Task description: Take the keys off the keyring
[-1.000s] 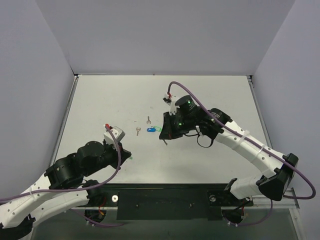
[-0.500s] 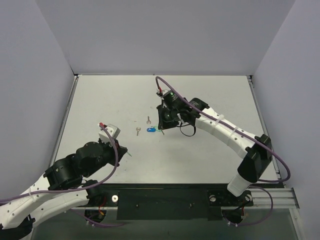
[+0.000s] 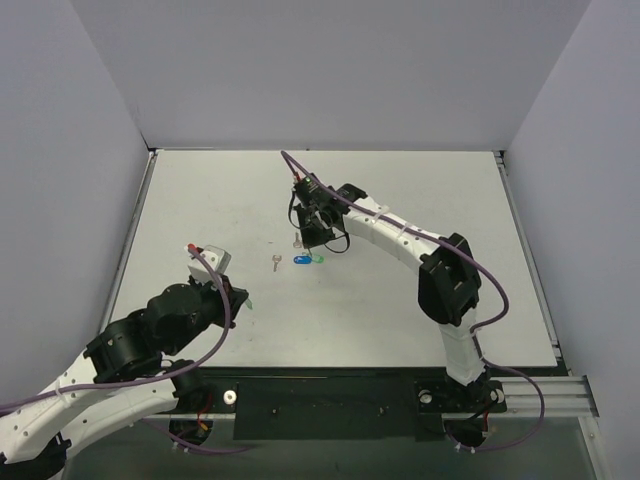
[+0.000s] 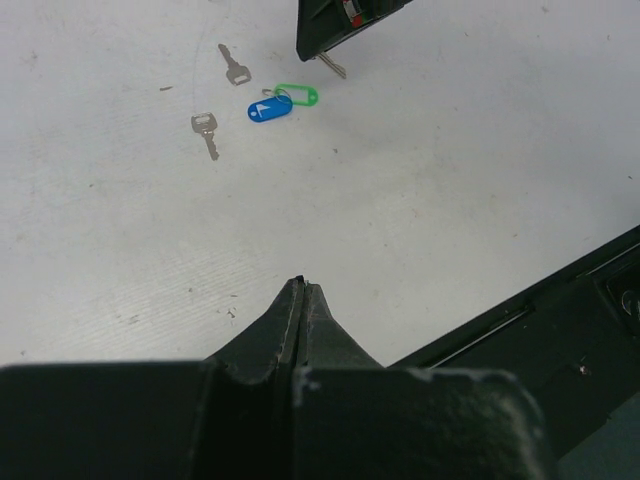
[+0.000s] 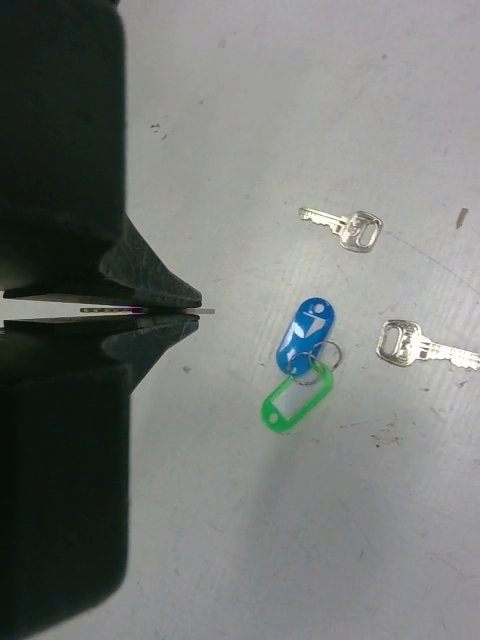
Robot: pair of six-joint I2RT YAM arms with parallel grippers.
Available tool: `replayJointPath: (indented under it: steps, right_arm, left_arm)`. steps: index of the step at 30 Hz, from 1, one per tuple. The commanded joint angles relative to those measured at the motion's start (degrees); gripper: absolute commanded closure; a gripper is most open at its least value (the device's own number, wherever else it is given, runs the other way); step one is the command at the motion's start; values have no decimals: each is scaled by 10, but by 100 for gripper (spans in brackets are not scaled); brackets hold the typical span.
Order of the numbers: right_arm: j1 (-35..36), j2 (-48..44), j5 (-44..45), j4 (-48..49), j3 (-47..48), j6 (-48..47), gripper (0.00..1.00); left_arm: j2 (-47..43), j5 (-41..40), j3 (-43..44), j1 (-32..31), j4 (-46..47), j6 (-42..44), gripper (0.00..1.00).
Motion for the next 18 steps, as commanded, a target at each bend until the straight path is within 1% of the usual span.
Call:
replayJointPath:
  steps: [1, 7, 9, 11, 13, 14, 16, 18]
  right_arm:
    - [-8, 45, 27, 1, 61, 11, 100]
    - [-10, 97, 9, 14, 110, 38, 100]
    - [-10, 108, 1, 16, 118, 45, 98]
    - [-11, 115, -8, 19, 121, 50, 93]
    - [-10, 118, -10, 20, 123, 51, 84]
    - [-10, 118, -10, 21, 121, 51, 78]
    - [-11, 117, -11, 25, 121, 52, 73]
    - [-12, 117, -19, 26, 124, 52, 70]
  left_arm:
    - [-12, -14, 2, 9, 15, -9, 100]
    - [-14, -17, 1, 12, 15, -11, 100]
    - [-13, -16, 1, 14, 15, -11, 100]
    - [-14, -15, 1, 16, 15, -10, 100]
    - [-17, -16, 1, 17, 16, -11, 100]
    - [-19, -17, 1, 18, 16, -11, 100]
    - [-20, -17, 0, 18, 16, -11, 100]
    - [-20, -17, 0, 18, 16, -12, 100]
